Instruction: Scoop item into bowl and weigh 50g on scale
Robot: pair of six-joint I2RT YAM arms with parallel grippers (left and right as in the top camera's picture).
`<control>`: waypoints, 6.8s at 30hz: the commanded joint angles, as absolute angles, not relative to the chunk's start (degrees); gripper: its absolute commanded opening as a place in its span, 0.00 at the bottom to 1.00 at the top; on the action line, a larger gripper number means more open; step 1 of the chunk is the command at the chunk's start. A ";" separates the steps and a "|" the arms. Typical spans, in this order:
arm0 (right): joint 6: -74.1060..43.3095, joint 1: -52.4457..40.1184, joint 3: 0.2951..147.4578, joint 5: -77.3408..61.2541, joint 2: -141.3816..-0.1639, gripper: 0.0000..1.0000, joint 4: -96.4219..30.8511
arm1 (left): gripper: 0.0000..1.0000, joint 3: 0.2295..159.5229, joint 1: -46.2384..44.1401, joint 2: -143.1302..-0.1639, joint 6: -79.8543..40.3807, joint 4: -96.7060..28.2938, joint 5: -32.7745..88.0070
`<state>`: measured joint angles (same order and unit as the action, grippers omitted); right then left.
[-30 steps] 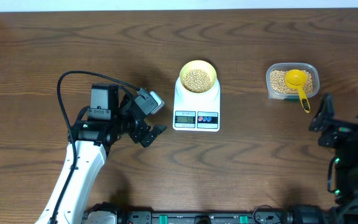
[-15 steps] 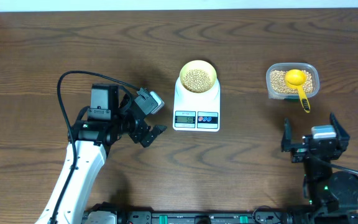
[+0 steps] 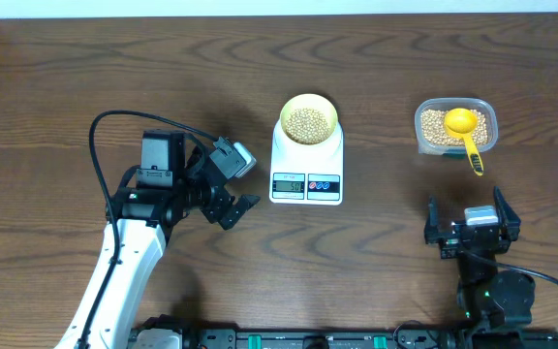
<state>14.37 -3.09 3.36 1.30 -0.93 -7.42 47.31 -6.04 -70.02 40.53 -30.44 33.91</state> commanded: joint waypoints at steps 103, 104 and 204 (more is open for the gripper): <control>12.91 -4.38 1.58 1.96 -0.27 0.99 -6.81 | 0.98 4.36 -0.86 -8.19 3.99 5.89 3.07; 12.91 -4.38 1.58 1.96 -0.30 0.99 -6.81 | 0.98 3.51 -0.86 -7.16 3.99 5.91 2.81; 12.91 -4.38 1.58 1.96 -0.27 0.99 -6.81 | 0.98 0.23 -0.16 -0.32 3.77 -4.03 2.11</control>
